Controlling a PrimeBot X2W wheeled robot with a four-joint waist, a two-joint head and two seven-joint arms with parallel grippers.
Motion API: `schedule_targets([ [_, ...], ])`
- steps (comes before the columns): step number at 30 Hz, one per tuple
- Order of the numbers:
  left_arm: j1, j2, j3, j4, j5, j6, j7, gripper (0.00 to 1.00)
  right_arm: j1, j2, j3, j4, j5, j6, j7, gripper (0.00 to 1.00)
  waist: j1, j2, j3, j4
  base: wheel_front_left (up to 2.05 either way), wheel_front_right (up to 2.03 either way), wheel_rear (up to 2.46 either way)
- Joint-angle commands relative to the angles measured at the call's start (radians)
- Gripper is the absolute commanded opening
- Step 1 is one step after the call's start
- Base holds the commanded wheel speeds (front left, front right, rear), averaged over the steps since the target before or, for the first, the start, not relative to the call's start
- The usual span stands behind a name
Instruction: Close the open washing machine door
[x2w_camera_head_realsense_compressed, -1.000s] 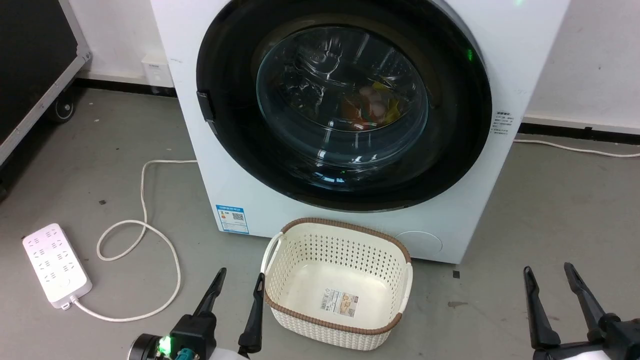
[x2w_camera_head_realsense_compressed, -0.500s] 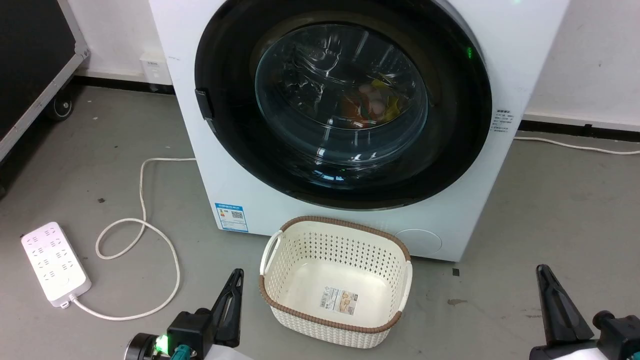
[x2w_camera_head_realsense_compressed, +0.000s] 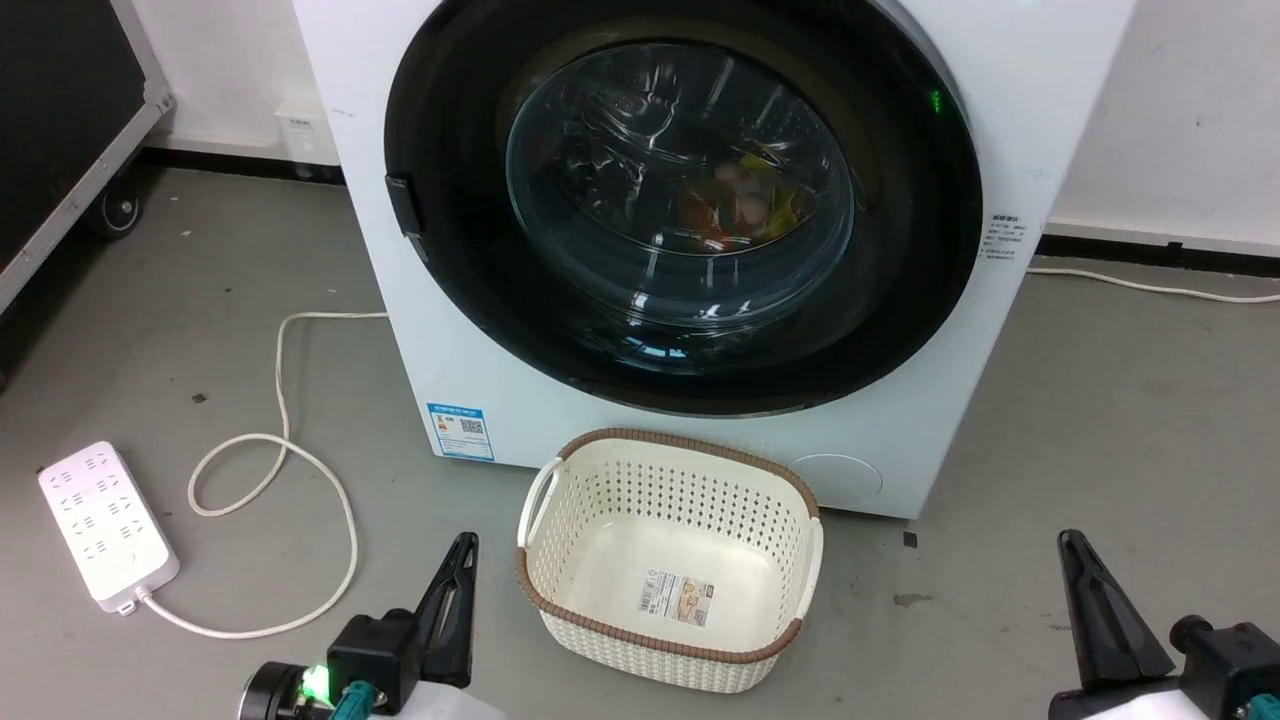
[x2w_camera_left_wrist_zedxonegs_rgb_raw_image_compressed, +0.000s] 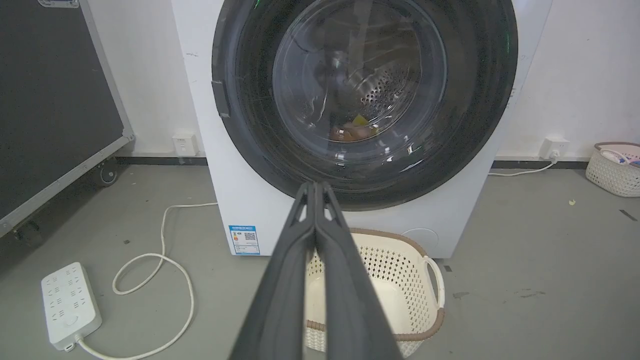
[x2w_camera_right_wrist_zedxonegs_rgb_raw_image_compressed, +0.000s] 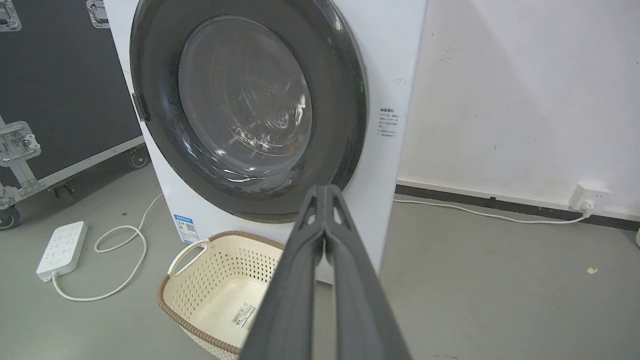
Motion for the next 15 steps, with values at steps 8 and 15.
schedule_targets([
  [8, -0.006, -0.004, 0.019, -0.014, 0.013, 0.003, 0.018, 0.0, -0.021, 0.001, 0.012, -0.006, -0.012, 0.0, 0.019, 0.0, -0.0001, 0.0, 0.004, -0.002, 0.0, 0.0, 0.0],
  [15, -0.007, -0.006, 0.031, -0.022, 0.02, 0.004, 0.032, 0.0, -0.027, 0.002, 0.019, -0.008, -0.015, 0.0, 0.033, 0.0, -0.0001, 0.0, 0.007, -0.004, 0.0, 0.0, 0.0],
])
